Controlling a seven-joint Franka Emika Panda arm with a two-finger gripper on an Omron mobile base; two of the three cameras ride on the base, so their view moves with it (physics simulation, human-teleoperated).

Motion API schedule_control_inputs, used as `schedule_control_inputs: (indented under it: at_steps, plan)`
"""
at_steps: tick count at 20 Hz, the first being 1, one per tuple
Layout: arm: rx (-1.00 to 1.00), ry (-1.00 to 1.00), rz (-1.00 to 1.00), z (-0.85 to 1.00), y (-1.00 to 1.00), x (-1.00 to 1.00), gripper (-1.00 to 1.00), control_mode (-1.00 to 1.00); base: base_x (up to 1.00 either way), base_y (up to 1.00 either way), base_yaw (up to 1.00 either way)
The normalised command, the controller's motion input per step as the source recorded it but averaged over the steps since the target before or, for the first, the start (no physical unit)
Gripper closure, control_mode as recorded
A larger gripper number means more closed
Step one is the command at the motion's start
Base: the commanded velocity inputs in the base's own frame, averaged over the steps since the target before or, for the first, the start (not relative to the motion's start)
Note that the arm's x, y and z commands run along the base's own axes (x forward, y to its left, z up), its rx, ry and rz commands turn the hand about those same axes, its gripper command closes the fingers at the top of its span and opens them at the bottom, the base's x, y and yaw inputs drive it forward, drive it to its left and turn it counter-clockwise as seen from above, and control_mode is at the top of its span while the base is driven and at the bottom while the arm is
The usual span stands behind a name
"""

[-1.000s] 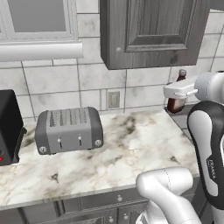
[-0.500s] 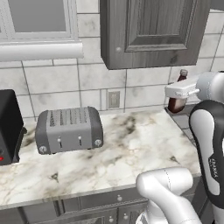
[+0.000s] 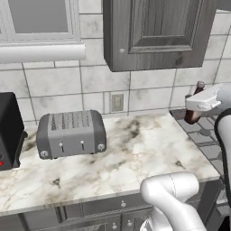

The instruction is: Take 2 condiments from the cabinet and move them on the counter near the stove.Make sure the condiments are lined up with each other, next to each other.

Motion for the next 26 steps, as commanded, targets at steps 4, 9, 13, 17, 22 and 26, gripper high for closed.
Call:
schedule_control_inputs:
  at_steps: [4, 9, 13, 17, 22, 26]
  plan:
    - [-0.02, 0.16, 0.12, -0.59, -0.48, 0.36, 1.0, -1.0, 0.0, 0.0, 0.0]
    - [-0.01, 0.19, 0.14, -0.54, -0.49, 0.33, 1.0, -1.0, 0.0, 0.0, 0.0]
    - [0.0, 0.18, 0.12, -0.53, -0.37, 0.39, 1.0, -1.0, 0.0, 0.0, 0.0]
    - [0.0, 0.07, 0.04, -0.58, -0.25, 0.41, 1.0, -1.0, 0.0, 0.0, 0.0]
    - [0.0, 0.0, 0.04, -0.55, -0.2, 0.3, 1.0, -1.0, 0.0, 0.0, 0.0]
    - [0.0, 0.0, 0.06, -0.51, -0.19, 0.19, 1.0, -1.0, 0.0, 0.0, 0.0]
